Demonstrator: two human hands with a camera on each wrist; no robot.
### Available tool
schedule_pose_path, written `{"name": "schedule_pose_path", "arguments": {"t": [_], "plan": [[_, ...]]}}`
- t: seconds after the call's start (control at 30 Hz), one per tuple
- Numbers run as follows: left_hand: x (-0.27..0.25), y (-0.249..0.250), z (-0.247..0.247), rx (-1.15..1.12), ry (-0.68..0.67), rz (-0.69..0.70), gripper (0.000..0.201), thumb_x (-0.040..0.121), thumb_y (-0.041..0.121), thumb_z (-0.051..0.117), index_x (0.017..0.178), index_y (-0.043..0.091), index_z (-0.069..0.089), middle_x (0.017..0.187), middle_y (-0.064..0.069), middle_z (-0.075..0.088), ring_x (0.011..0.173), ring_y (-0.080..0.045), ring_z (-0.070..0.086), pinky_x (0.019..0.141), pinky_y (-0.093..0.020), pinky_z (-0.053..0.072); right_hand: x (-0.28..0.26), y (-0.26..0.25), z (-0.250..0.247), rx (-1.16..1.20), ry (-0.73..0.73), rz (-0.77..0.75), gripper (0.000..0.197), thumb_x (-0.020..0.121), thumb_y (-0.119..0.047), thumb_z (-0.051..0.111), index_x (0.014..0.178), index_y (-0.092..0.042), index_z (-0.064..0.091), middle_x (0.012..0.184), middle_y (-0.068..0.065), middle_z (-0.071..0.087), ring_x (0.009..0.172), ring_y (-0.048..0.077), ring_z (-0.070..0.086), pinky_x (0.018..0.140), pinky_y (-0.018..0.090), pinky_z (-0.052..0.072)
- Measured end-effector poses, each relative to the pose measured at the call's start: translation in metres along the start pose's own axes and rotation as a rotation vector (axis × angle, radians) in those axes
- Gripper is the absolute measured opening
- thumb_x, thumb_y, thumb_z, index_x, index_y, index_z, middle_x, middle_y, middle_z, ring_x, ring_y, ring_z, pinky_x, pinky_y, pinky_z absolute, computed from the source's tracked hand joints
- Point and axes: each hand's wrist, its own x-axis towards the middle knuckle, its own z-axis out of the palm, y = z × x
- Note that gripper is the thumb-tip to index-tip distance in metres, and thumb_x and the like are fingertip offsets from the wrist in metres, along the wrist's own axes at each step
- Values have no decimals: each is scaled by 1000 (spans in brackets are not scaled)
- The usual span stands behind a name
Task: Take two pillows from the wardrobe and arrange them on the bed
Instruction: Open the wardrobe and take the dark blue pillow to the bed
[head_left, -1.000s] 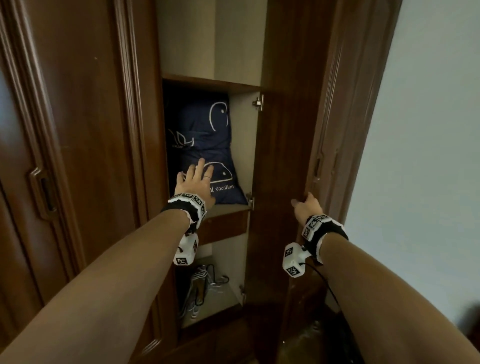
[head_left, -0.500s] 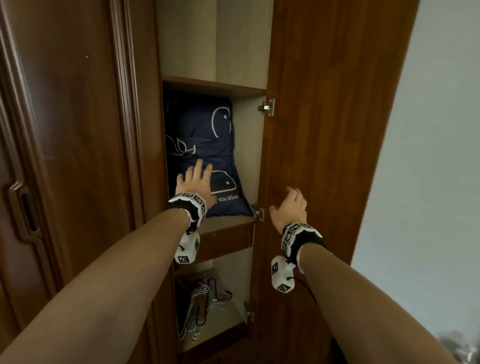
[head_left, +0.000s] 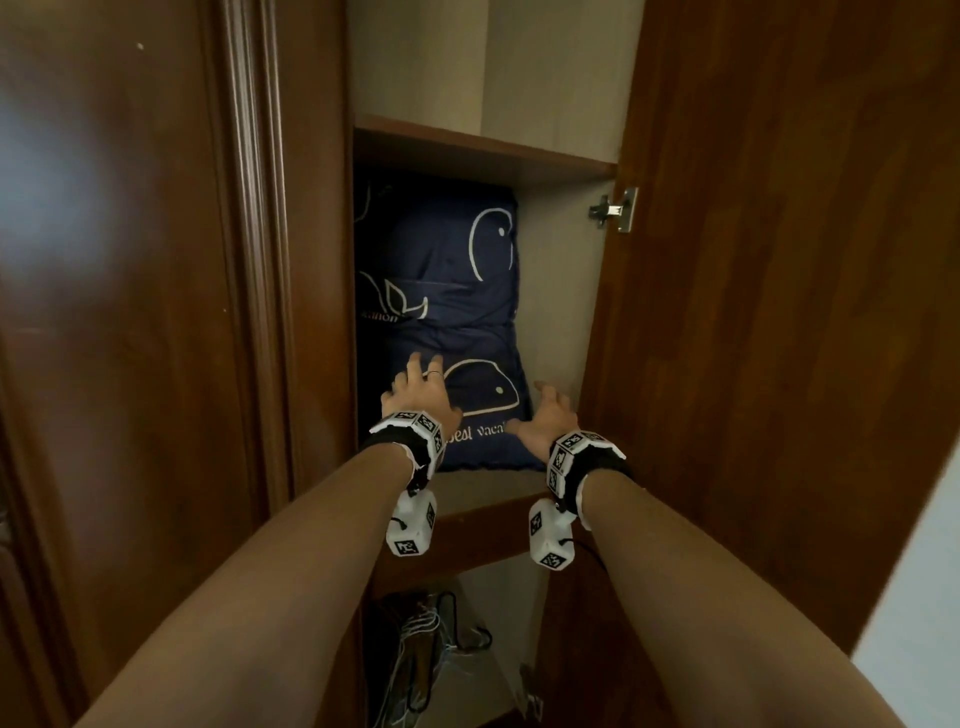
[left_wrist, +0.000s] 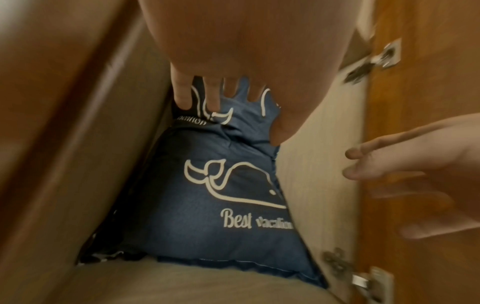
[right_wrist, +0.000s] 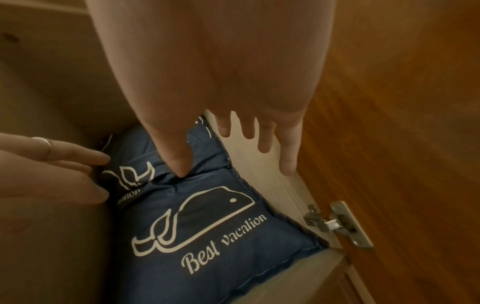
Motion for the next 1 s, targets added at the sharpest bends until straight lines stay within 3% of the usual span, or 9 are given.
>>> {"name": "schedule_pose_path", "arguments": {"t": [0.13, 0.27, 0.37, 0.47, 0.6, 0.7, 0.83, 0.93, 1.0], "plan": [[33, 3, 47, 25, 61, -87, 88, 81, 40, 66, 152, 25, 18, 163, -5, 1, 148, -29, 10, 113, -58, 27, 61, 21, 25, 97, -108, -40, 91, 79, -33, 75, 152, -23, 22, 151, 10, 36, 133, 33, 44, 109, 41, 38], [66, 3, 90, 14, -51, -222, 103, 77, 47, 72, 154, 31, 5, 162, -1, -18, 150, -31, -1, 109, -66, 27, 117, 40, 52, 160, -165, -3, 103, 75, -37, 79, 154, -28, 13, 155, 12, 29, 137, 36, 38, 112, 45, 37], [87, -6, 113, -13, -139, -329, 122, 69, 44, 81, 153, 33, -5, 162, -4, -20, 148, -34, 6, 104, -67, 33, 148, 46, 75, 170, -222, 68, 118, 64, -54, 80, 152, -38, 4, 157, 10, 13, 139, 42, 30, 106, 58, 41], [101, -16, 125, 22, -194, -324, 122, 66, 36, 85, 153, 31, -1, 162, -11, -4, 145, -36, 15, 104, -65, 36, 173, 52, 99, 162, -225, 90, 120, 62, -58, 80, 153, -34, 6, 157, 14, 16, 139, 42, 31, 110, 56, 36], [112, -22, 132, -21, -214, -338, 95, 69, 40, 81, 145, 30, 25, 154, -9, 18, 142, -35, 17, 103, -68, 34, 189, 59, 119, 139, -194, 76, 90, 72, -54, 75, 144, -24, 31, 143, 21, 39, 124, 44, 47, 103, 49, 43], [108, -24, 140, -85, -221, -365, 80, 73, 45, 76, 141, 32, 35, 154, -12, 12, 145, -38, 7, 105, -70, 29, 192, 59, 121, 82, -186, 59, 66, 78, -52, 68, 131, -20, 48, 132, 23, 49, 114, 44, 54, 99, 47, 47], [100, -26, 130, -134, -175, -372, 65, 74, 54, 72, 131, 27, 54, 160, -23, -3, 147, -47, -4, 119, -55, 15, 179, 55, 108, 158, -169, 28, 51, 74, -43, 74, 118, -19, 67, 123, 12, 64, 107, 33, 62, 96, 36, 50], [90, -25, 114, -231, -165, -413, 69, 74, 53, 73, 132, 21, 54, 161, -23, -4, 148, -45, 1, 121, -50, 14, 154, 47, 93, 247, -88, 2, 25, 79, -20, 76, 102, -9, 75, 105, 12, 73, 99, 31, 67, 83, 26, 50], [72, -21, 104, -313, -155, -440, 84, 73, 57, 71, 142, 20, 40, 162, -20, -2, 149, -41, 4, 121, -50, 15, 125, 39, 80, 277, -29, -16, 19, 81, -15, 73, 98, -8, 76, 99, 13, 74, 95, 30, 68, 76, 23, 45]]}}
